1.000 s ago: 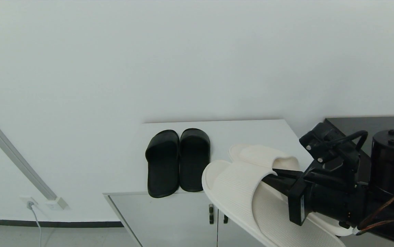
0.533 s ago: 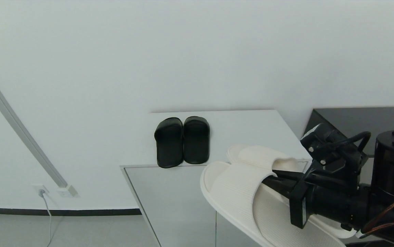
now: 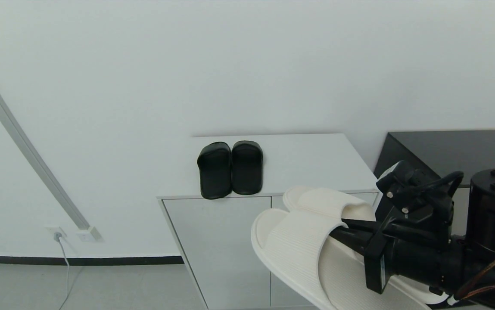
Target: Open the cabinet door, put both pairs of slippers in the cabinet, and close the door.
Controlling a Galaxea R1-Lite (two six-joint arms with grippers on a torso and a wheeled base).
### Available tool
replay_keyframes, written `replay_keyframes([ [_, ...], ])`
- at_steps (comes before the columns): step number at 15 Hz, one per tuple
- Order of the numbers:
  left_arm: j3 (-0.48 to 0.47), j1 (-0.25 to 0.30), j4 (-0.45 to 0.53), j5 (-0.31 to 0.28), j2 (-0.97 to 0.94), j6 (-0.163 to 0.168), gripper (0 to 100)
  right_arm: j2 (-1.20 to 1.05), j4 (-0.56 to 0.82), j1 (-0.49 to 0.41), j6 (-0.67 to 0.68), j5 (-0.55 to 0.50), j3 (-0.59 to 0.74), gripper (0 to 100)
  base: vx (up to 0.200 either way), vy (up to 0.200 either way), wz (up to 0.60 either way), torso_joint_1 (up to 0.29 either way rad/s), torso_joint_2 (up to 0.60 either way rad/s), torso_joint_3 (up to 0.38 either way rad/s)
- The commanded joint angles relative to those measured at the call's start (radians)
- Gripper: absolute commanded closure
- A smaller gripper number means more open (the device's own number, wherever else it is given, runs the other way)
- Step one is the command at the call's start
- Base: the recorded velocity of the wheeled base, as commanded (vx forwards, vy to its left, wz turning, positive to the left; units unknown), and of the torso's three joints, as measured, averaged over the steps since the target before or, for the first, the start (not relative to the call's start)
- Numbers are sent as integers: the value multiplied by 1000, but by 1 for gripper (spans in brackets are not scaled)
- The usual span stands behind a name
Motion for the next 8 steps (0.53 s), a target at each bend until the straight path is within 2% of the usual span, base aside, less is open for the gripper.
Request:
replay_keyframes([
  [1, 0, 0, 0, 0, 1, 0, 100, 7, 1, 1, -1, -1, 2, 100, 0, 0, 0, 0, 0, 0],
  [6, 0, 0, 0, 0, 1, 0, 100, 21, 0, 1, -1, -1, 8, 100, 0, 0, 0, 0, 0, 0],
  [8, 0, 0, 0, 0, 1, 0, 100, 22, 0, 1, -1, -1, 8, 100, 0, 0, 0, -110, 283, 159],
])
